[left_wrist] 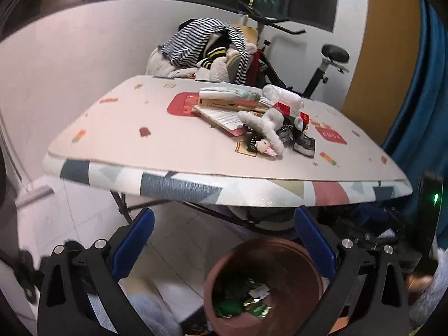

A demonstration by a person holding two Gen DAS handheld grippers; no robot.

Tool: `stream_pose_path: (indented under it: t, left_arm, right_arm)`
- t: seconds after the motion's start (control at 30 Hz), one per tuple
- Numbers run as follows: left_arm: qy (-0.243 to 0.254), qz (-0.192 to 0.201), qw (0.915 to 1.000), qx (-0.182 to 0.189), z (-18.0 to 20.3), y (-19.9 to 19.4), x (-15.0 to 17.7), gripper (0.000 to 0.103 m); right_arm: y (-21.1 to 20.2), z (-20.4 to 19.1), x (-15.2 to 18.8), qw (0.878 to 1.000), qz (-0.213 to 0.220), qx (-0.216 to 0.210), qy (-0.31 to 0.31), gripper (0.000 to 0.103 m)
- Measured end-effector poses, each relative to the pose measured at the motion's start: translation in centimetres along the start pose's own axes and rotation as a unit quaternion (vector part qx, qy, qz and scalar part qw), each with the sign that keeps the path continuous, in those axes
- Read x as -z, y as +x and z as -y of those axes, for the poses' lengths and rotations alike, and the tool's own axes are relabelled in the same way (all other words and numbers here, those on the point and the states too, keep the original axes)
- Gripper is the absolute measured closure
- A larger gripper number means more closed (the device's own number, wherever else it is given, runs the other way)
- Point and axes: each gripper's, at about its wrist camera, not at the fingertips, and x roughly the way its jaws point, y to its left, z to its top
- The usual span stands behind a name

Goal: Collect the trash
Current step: 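Move both grippers back up toward the table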

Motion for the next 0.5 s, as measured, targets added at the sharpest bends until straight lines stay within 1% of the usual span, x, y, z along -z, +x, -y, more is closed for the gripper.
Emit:
stream_pose_path:
  t: [0.1, 0.2, 0.27, 0.33, 0.4, 0.43, 0.47, 0.5]
  left_arm:
    - [0.008, -0.001, 0.9999, 0.006, 0.1, 0.5, -1.0, 0.006]
    - [-0.014, -0.005, 0.9997, 0.020, -0.4, 1.2, -2.2, 0.006]
    - [-0.021, -0.010, 0.9994, 0.024, -0.5, 1.9, -2.9, 0.006]
    - [-0.021, -0.020, 0.9991, 0.032, -0.3, 2.9, -3.8, 0.006]
    - [-0.021, -0.034, 0.9987, 0.031, 0.1, 4.2, -4.7, 0.006]
    - [-0.022, -0.037, 0.9984, 0.036, 0.4, 4.8, -5.2, 0.008]
    - [-0.025, -0.036, 0.9981, 0.043, 0.7, 5.3, -5.7, 0.019]
    - [-0.027, -0.038, 0.9976, 0.052, 1.1, 6.0, -6.4, 0.026]
  right_arm:
    - [0.1, 0.9, -0.8, 1.000, 0.008, -0.001, 0.028, 0.006]
    - [0.4, 2.0, -1.9, 0.999, -0.005, -0.009, 0.052, 0.006]
    - [0.3, 2.2, -2.5, 0.999, -0.001, 0.012, 0.046, 0.006]
    - [0.0, 2.5, -3.3, 0.999, 0.008, 0.037, 0.025, 0.006]
    - [-0.1, 3.0, -4.2, 0.998, 0.011, 0.055, 0.017, 0.006]
    - [-0.1, 3.5, -4.6, 0.998, 0.013, 0.060, 0.019, 0.006]
    - [-0.1, 4.1, -5.1, 0.998, 0.019, 0.060, 0.024, 0.006]
    - [0.0, 4.4, -5.4, 0.998, 0.021, 0.060, 0.028, 0.006]
